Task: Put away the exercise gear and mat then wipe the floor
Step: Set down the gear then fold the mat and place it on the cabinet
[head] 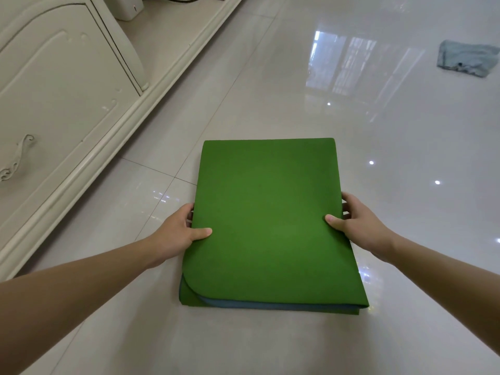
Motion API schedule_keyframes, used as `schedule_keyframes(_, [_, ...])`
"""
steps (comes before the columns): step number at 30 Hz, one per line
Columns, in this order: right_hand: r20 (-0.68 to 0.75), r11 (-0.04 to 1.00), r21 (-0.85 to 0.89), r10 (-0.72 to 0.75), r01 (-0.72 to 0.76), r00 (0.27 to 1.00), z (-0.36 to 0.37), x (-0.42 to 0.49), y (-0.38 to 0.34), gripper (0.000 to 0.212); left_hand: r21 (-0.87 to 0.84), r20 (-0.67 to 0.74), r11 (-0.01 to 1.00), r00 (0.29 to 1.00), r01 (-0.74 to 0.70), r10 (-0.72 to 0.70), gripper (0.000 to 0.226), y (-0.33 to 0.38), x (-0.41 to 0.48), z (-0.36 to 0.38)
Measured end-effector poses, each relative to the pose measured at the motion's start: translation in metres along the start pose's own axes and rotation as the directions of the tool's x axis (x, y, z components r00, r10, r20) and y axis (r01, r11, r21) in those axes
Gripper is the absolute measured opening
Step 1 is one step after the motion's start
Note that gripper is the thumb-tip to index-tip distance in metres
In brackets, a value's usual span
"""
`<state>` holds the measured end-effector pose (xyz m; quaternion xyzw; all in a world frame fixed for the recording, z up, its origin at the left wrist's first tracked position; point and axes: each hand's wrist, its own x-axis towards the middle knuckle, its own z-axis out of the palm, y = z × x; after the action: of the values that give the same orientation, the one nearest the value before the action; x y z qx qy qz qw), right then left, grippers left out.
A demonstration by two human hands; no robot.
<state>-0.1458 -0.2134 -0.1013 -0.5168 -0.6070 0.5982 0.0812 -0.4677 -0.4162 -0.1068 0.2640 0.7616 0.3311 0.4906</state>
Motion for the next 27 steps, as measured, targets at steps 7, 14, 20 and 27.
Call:
schedule_keyframes(7, [0.000,0.997,0.057,0.054,-0.054,0.999,-0.004,0.005,-0.003,0.053,-0.018,-0.035,1.000,0.999,0.006,-0.007,0.047,0.003,0.002,0.002])
schedule_keyframes(14, [0.013,0.991,0.107,0.083,-0.084,0.996,-0.008,0.010,-0.014,0.083,-0.080,-0.043,0.997,0.999,0.001,-0.005,0.080,0.010,0.009,-0.001])
schedule_keyframes(20, [0.032,0.992,0.110,0.062,-0.065,0.998,-0.004,0.011,-0.014,0.092,-0.093,-0.051,0.995,0.998,0.019,-0.024,0.073,0.013,0.015,0.001])
schedule_keyframes(27, [0.032,0.985,0.145,0.091,-0.095,0.995,0.002,0.012,-0.020,0.080,-0.130,-0.052,0.989,0.996,0.067,-0.074,0.077,0.018,0.020,0.002])
